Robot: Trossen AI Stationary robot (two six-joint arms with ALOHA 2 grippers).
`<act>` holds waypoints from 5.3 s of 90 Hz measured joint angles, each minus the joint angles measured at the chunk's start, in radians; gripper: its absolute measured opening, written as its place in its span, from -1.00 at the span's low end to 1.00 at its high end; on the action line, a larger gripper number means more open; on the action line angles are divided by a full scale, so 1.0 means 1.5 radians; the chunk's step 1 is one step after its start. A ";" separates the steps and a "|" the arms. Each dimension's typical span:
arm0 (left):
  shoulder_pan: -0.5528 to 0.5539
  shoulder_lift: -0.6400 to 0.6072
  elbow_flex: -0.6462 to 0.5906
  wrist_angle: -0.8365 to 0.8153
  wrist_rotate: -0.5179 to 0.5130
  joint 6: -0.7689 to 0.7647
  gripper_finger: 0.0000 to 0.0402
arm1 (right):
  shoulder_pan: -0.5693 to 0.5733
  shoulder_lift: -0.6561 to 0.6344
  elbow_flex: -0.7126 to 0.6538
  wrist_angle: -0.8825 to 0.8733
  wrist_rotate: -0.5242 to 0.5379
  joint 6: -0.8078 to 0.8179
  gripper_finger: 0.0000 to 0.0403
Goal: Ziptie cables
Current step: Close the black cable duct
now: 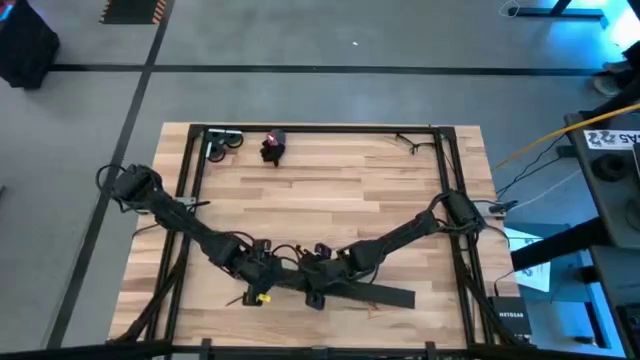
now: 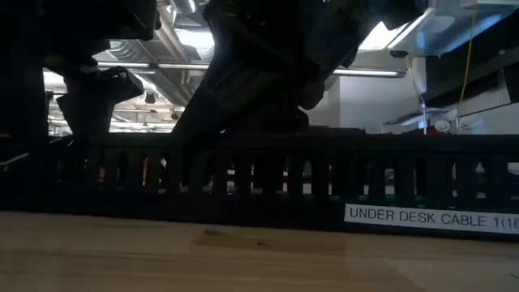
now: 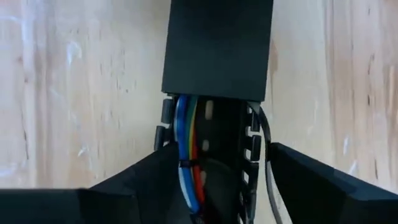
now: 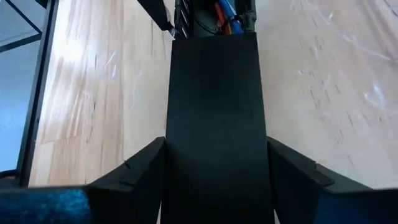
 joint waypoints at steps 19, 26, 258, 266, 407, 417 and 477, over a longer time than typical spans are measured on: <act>0.014 0.000 0.025 -0.071 -0.002 0.022 0.21 | 0.000 0.000 0.000 0.000 0.004 0.005 0.11; 0.016 0.000 0.029 -0.082 -0.003 0.038 0.21 | 0.000 0.000 0.000 0.000 0.003 0.005 0.11; -0.046 -0.083 -0.179 0.243 -0.035 -0.045 0.20 | 0.002 0.001 0.001 0.005 0.002 0.000 0.11; -0.049 -0.082 -0.201 0.304 -0.038 -0.040 0.20 | 0.002 0.000 0.001 0.004 0.001 0.000 0.11; -0.048 -0.110 -0.201 0.263 -0.013 -0.172 0.18 | -0.005 0.001 0.002 0.033 0.011 -0.016 0.11; -0.053 -0.093 -0.200 0.276 -0.056 -0.137 0.17 | -0.005 0.001 0.001 0.038 0.011 -0.018 0.11; -0.038 0.034 -0.202 0.506 -0.063 -0.052 -0.22 | -0.004 0.006 -0.003 0.072 0.003 -0.038 0.11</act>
